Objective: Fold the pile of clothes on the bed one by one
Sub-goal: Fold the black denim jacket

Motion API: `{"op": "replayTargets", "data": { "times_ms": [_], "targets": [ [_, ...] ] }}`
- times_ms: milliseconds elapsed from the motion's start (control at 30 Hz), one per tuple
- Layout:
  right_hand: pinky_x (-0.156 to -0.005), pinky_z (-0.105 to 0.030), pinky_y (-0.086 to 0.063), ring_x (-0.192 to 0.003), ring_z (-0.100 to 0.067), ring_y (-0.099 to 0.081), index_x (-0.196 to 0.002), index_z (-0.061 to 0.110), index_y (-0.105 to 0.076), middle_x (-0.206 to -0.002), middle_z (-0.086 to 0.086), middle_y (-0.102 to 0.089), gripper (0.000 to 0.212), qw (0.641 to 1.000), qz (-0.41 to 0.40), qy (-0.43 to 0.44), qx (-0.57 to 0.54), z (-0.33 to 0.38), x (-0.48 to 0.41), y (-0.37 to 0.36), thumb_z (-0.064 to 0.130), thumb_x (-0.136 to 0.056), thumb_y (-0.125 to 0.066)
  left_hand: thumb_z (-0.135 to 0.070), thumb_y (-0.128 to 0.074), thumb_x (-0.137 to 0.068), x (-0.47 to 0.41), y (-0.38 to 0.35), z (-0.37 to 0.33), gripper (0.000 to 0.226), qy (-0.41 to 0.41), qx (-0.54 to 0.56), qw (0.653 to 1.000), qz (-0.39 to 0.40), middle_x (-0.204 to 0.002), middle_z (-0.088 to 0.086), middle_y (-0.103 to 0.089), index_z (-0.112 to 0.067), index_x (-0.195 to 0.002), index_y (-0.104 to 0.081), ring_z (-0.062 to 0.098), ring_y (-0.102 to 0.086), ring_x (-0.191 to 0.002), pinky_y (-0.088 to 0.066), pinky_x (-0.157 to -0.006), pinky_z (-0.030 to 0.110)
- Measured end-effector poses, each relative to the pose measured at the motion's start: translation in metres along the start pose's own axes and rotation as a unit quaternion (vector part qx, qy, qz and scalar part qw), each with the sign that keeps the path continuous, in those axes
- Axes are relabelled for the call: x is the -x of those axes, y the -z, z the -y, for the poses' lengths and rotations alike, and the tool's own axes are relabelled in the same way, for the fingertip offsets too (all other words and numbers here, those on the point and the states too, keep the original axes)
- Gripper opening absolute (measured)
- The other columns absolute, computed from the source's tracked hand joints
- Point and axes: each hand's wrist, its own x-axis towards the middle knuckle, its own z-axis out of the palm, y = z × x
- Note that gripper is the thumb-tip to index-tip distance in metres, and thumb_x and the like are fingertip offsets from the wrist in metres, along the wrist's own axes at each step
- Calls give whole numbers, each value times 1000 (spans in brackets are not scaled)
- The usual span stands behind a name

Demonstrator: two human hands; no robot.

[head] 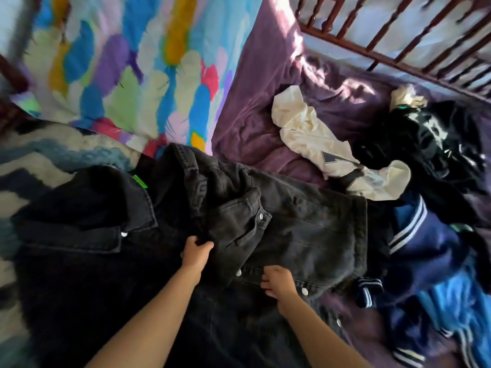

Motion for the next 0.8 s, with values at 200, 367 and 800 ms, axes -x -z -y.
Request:
{"op": "replayTargets", "data": {
  "times_ms": [200, 367, 800],
  "targets": [
    [-69, -26, -44, -116, -25, -52, -143, 18, -29, -132, -6, -50, 61, 992, 15, 99, -70, 64, -33, -16, 19, -90, -60, -4, -58, -89, 9, -9, 8, 58, 28, 93, 995, -3, -102, -3, -47, -21, -139, -33, 22, -46, -97, -43, -73, 35],
    [-75, -40, -54, -108, -33, -58, -138, 10, -28, -127, -16, -52, 74, 977, 3, -28, -213, 66, -41, -42, 16, -80, -72, 15, -52, -78, 18, -5, 5, 56, 14, 100, 988, 117, -97, -2, -64, -22, -121, -50, 13, -58, -86, -44, -57, 23],
    [-38, -19, -30, -45, -15, -39, -108, 18, -41, -67, -7, -43, 29, 890, -153, -31, -428, -16, 28, 27, 5, -88, -56, -4, -42, -95, 50, 19, -7, 36, -2, 210, 976, 52, -66, 3, -46, -19, -125, -53, 13, -46, -62, -41, -76, 33]
  ]
}}
